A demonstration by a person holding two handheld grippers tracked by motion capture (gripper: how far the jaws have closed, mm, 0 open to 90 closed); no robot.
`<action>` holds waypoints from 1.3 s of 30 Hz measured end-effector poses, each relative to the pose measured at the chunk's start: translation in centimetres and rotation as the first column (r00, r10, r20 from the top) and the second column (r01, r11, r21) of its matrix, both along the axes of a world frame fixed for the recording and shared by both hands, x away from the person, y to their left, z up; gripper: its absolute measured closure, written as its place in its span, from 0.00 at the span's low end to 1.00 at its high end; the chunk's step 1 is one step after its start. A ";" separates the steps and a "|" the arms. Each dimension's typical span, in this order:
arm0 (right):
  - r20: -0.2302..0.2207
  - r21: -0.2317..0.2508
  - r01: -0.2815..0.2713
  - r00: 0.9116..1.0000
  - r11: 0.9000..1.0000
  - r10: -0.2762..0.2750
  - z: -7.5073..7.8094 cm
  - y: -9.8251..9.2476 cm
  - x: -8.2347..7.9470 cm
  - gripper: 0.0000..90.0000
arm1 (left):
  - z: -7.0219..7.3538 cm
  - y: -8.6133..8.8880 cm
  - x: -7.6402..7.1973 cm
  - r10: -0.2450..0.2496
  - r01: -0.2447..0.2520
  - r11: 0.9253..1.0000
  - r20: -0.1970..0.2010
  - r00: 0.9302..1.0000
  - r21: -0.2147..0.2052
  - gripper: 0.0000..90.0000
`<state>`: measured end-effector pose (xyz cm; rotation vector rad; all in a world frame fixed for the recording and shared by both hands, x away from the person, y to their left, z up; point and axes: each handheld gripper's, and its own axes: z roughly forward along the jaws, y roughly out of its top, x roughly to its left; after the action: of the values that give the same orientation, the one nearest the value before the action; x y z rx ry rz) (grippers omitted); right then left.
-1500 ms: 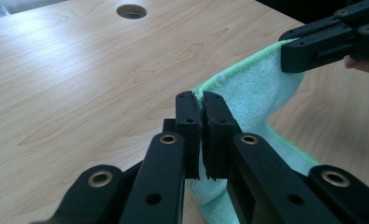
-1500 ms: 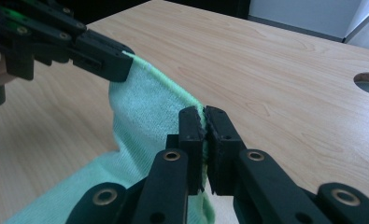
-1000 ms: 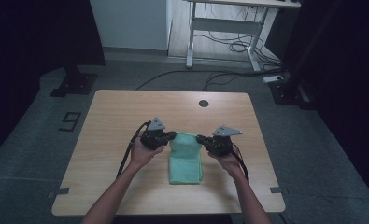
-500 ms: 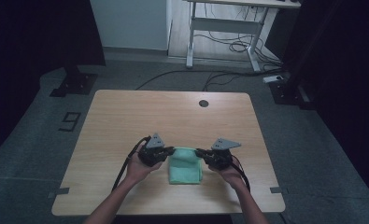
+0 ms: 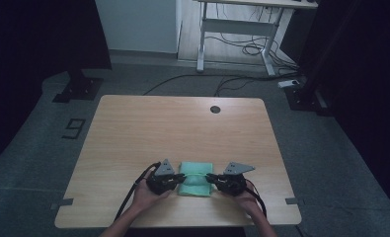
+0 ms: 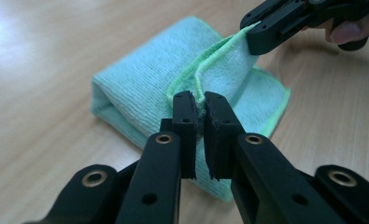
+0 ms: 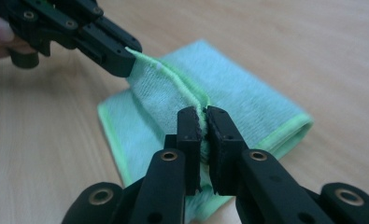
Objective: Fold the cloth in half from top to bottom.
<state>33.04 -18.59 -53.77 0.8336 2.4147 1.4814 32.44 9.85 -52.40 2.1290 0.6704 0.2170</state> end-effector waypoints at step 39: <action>-0.049 -0.116 0.012 0.999 0.993 -0.018 -1.4 3.1 -0.3 0.46 | -2.0 -1.9 3.1 0.053 -0.051 0.998 -0.054 0.997 0.038 0.58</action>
<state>32.72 -15.53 -55.17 0.8718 2.4973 1.3158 35.55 7.97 -54.39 2.1609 0.7606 0.2010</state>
